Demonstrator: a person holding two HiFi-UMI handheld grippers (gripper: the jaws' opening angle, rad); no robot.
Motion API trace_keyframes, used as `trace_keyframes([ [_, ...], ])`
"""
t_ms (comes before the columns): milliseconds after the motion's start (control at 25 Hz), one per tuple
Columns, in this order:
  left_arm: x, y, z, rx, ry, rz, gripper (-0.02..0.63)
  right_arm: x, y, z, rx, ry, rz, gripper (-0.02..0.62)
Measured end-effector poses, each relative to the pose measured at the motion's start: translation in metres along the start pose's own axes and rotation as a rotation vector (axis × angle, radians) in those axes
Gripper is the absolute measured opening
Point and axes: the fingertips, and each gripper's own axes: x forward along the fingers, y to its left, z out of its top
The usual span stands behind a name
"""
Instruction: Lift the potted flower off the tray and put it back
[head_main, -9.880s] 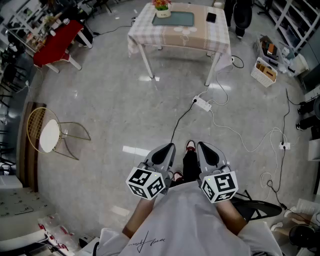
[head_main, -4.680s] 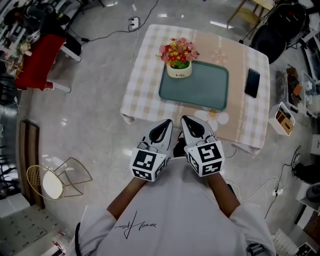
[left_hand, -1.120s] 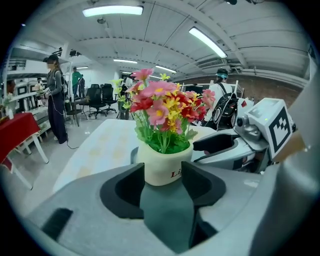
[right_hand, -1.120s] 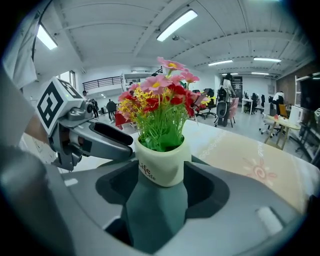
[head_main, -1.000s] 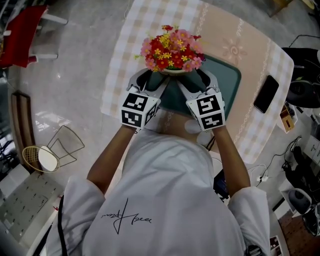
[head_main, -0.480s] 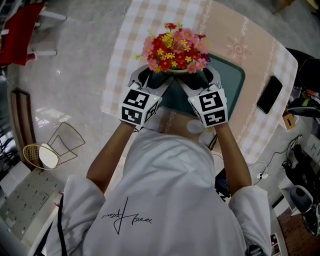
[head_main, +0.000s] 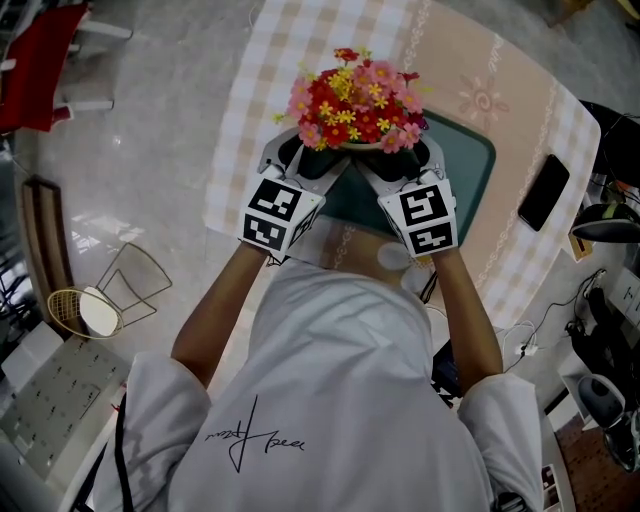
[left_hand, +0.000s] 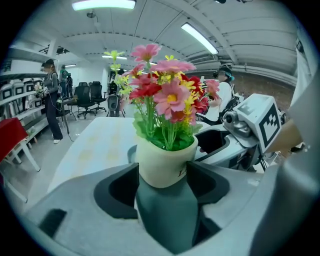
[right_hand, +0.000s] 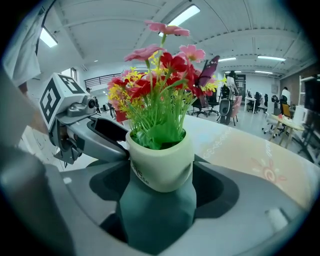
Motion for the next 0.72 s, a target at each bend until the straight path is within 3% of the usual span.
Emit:
trace_keyframes([
  [400, 0.002, -0.006, 0.011, 0.041, -0.048, -0.067, 0.289, 0.006, -0.002, -0.002, 0.005, -0.007, 0.005, 0.382],
  [720, 0.004, -0.003, 0.012, 0.045, -0.069, -0.077, 0.29, 0.008, -0.002, -0.001, 0.01, -0.005, -0.007, 0.379],
])
